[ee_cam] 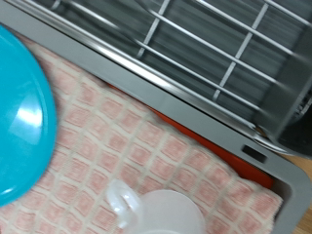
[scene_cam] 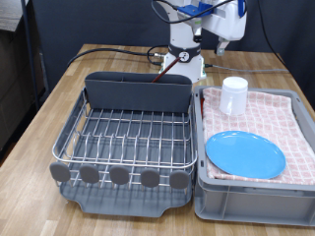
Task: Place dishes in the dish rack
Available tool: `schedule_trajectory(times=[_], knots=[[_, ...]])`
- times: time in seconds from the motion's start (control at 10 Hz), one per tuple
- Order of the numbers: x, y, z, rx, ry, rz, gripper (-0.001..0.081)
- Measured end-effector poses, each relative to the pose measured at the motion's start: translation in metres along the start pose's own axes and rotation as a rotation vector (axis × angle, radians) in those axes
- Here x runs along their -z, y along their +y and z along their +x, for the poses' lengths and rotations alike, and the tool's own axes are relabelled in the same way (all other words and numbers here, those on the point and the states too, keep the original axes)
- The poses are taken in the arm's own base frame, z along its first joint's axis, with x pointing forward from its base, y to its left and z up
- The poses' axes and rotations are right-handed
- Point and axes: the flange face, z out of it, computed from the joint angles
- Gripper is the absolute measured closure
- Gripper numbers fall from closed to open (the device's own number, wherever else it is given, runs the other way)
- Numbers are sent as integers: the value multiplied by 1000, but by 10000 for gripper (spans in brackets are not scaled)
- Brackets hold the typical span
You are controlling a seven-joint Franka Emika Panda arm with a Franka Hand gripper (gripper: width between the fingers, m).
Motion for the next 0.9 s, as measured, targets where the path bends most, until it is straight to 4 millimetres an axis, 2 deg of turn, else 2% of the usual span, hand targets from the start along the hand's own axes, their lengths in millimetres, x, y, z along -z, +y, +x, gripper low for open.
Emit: schedule_trajectory(times=[0.6,0.9], knots=[[12,-61,-56,84,21,-4,4],[14,-75,-82,124,-14,-4,4]])
